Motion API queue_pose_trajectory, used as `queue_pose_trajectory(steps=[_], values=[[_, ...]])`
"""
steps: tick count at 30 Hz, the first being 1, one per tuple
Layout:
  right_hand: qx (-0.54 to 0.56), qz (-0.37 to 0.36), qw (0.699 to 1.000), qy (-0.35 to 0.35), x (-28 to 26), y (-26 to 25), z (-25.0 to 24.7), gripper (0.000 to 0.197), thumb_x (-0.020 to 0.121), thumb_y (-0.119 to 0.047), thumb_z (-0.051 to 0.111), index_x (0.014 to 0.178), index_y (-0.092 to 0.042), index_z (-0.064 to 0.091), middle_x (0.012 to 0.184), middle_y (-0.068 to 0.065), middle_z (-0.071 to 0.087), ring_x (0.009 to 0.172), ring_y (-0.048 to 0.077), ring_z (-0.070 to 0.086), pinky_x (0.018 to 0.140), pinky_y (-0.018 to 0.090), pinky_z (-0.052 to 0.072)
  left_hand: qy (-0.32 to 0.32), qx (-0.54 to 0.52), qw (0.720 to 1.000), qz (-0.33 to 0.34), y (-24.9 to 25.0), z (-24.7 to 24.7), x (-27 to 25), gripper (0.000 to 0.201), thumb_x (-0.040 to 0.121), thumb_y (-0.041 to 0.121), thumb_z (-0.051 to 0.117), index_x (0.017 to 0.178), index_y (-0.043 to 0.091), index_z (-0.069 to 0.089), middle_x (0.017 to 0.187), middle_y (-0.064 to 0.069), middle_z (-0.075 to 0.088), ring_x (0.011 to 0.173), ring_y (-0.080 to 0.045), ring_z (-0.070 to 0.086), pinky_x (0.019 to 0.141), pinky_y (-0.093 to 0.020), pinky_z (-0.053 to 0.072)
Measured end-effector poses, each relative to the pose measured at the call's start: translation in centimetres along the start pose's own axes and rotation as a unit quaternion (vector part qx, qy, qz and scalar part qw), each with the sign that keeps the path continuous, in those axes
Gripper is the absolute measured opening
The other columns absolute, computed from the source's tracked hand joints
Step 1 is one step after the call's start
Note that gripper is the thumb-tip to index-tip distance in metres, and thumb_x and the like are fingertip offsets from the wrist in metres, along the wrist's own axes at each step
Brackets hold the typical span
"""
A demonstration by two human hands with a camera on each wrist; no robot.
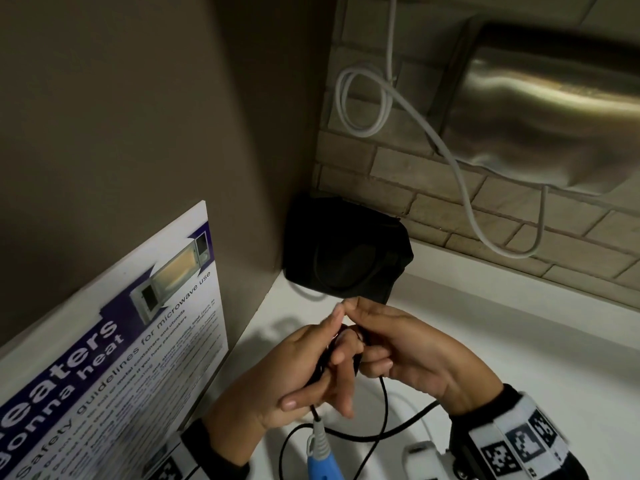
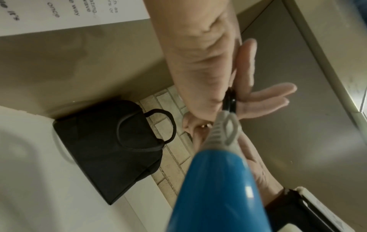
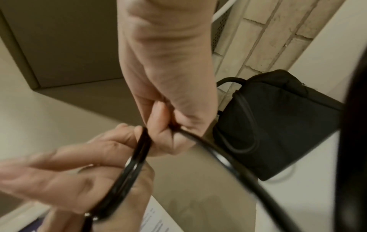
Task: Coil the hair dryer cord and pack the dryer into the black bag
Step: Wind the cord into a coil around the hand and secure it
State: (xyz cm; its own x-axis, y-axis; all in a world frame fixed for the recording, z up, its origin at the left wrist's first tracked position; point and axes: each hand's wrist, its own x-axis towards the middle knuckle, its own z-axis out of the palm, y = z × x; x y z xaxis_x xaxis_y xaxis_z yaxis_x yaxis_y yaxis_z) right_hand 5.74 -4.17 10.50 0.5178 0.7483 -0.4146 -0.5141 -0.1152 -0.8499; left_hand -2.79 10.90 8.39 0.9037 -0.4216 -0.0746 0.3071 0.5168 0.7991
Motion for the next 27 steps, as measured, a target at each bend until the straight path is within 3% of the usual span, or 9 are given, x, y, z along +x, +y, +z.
queue_pose_trajectory(steps=[2, 5, 7, 10, 14, 17, 20, 24, 27], values=[[-0.04, -0.016, 0.999, 0.014, 0.3, 0.1, -0.1, 0.013, 0.093, -0.032, 0.056, 0.092, -0.02, 0.052, 0.083, 0.019, 0.041, 0.05, 0.01, 0.014, 0.04, 0.016, 0.022, 0.025, 0.015, 1.0, 0.007, -0.2, -0.2, 0.1, 0.054, 0.093, 0.052, 0.031, 0.063, 0.014, 0.054, 0.042, -0.003, 0.06, 0.02, -0.008, 0.022, 0.048, -0.022, 0.038], [-0.023, -0.03, 0.999, 0.021, 0.5, 0.3, -0.4, 0.012, 0.098, -0.026, 0.049, 0.087, -0.02, 0.051, 0.061, 0.004, 0.05, 0.051, 0.011, 0.013, 0.041, 0.016, 0.019, 0.033, -0.048, 0.998, 0.027, -0.3, 0.0, 0.1, 0.052, 0.096, 0.045, 0.03, 0.073, 0.015, 0.066, 0.047, 0.003, 0.054, 0.024, -0.001, 0.025, 0.05, -0.02, 0.034], [0.013, -0.046, 0.999, 0.02, 0.7, 0.6, -0.4, 0.011, 0.097, -0.023, 0.048, 0.087, -0.018, 0.053, 0.057, -0.002, 0.053, 0.046, 0.007, 0.017, 0.04, 0.015, 0.02, 0.018, -0.112, 0.993, 0.032, -0.4, -0.1, 0.0, 0.052, 0.097, 0.043, 0.03, 0.082, 0.011, 0.067, 0.05, 0.006, 0.044, 0.029, 0.001, 0.024, 0.051, -0.019, 0.04], [0.027, -0.094, 0.995, 0.035, 1.0, 1.1, -0.5, 0.016, 0.096, -0.018, 0.045, 0.094, -0.011, 0.06, 0.058, 0.0, 0.053, 0.042, 0.005, 0.026, 0.041, 0.014, 0.03, -0.002, -0.176, 0.984, 0.027, -0.5, -0.4, 0.0, 0.052, 0.096, 0.044, 0.028, 0.092, 0.005, 0.062, 0.054, 0.006, 0.037, 0.033, 0.001, 0.026, 0.052, -0.02, 0.041], [-0.046, -0.167, 0.981, 0.089, 1.4, 1.4, -1.3, 0.013, 0.092, -0.016, 0.049, 0.089, -0.011, 0.061, 0.069, 0.001, 0.065, 0.049, 0.009, 0.039, 0.064, 0.025, 0.037, 0.011, -0.191, 0.981, 0.029, -0.7, -0.4, 0.0, 0.035, 0.094, 0.037, 0.038, 0.094, 0.004, 0.053, 0.052, 0.007, 0.035, 0.034, 0.001, 0.029, 0.047, -0.018, 0.038], [-0.067, -0.182, 0.974, 0.115, 1.6, 1.6, -1.5, 0.012, 0.094, -0.017, 0.049, 0.088, -0.013, 0.059, 0.07, 0.001, 0.065, 0.054, 0.012, 0.041, 0.069, 0.031, 0.036, 0.05, -0.175, 0.982, 0.045, -0.9, 0.0, 0.2, 0.032, 0.092, 0.029, 0.046, 0.098, 0.0, 0.056, 0.051, 0.005, 0.035, 0.033, 0.001, 0.026, 0.044, -0.017, 0.036], [-0.124, -0.196, 0.96, 0.155, 1.6, 1.8, -1.3, 0.015, 0.099, -0.018, 0.045, 0.091, -0.013, 0.057, 0.063, -0.004, 0.06, 0.053, 0.011, 0.042, 0.064, 0.026, 0.038, 0.104, -0.136, 0.983, 0.073, -1.1, 0.4, 0.3, 0.037, 0.093, 0.024, 0.044, 0.106, -0.006, 0.061, 0.053, 0.002, 0.041, 0.034, -0.001, 0.026, 0.044, -0.017, 0.036], [-0.169, -0.173, 0.957, 0.161, 1.5, 2.8, -1.0, 0.023, 0.099, -0.028, 0.045, 0.089, -0.016, 0.062, 0.058, -0.003, 0.049, 0.053, 0.01, 0.035, 0.054, 0.022, 0.03, 0.145, -0.085, 0.98, 0.11, -1.1, 0.4, 0.2, 0.035, 0.088, 0.022, 0.047, 0.108, 0.003, 0.069, 0.065, -0.002, 0.053, 0.036, -0.001, 0.028, 0.051, -0.017, 0.043], [-0.177, -0.127, 0.966, 0.139, 1.3, 4.2, 0.0, 0.032, 0.099, -0.035, 0.043, 0.093, -0.009, 0.059, 0.058, -0.002, 0.036, 0.051, 0.008, 0.028, 0.05, 0.019, 0.026, 0.155, -0.092, 0.977, 0.115, -1.1, 0.5, 0.0, 0.036, 0.087, 0.022, 0.049, 0.116, 0.009, 0.067, 0.078, -0.011, 0.043, 0.034, -0.002, 0.03, 0.056, -0.018, 0.049]])
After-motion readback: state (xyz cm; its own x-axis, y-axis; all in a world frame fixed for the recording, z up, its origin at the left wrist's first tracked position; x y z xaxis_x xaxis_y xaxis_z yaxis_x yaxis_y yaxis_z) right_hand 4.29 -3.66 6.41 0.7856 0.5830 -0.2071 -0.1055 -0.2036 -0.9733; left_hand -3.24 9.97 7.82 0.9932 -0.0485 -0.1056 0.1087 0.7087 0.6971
